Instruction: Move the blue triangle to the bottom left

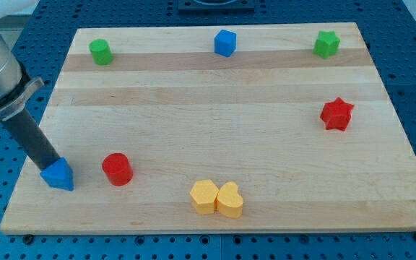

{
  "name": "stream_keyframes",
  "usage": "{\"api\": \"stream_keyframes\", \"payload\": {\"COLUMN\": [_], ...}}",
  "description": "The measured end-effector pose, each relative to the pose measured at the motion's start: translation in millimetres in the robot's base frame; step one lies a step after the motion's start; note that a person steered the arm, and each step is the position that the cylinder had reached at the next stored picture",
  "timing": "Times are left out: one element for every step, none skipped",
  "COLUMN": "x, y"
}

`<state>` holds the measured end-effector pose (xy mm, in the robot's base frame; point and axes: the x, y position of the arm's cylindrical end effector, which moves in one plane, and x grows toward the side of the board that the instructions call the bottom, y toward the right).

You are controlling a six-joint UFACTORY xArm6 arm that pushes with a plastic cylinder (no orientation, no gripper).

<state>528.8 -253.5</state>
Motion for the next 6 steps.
{"api": "stream_keyframes", "payload": {"x": [3.3,15.6,15.6,16.6,-31.5,-84.9], "y": [0.0,0.0,0.0,0.0,3.0,37.5]}}
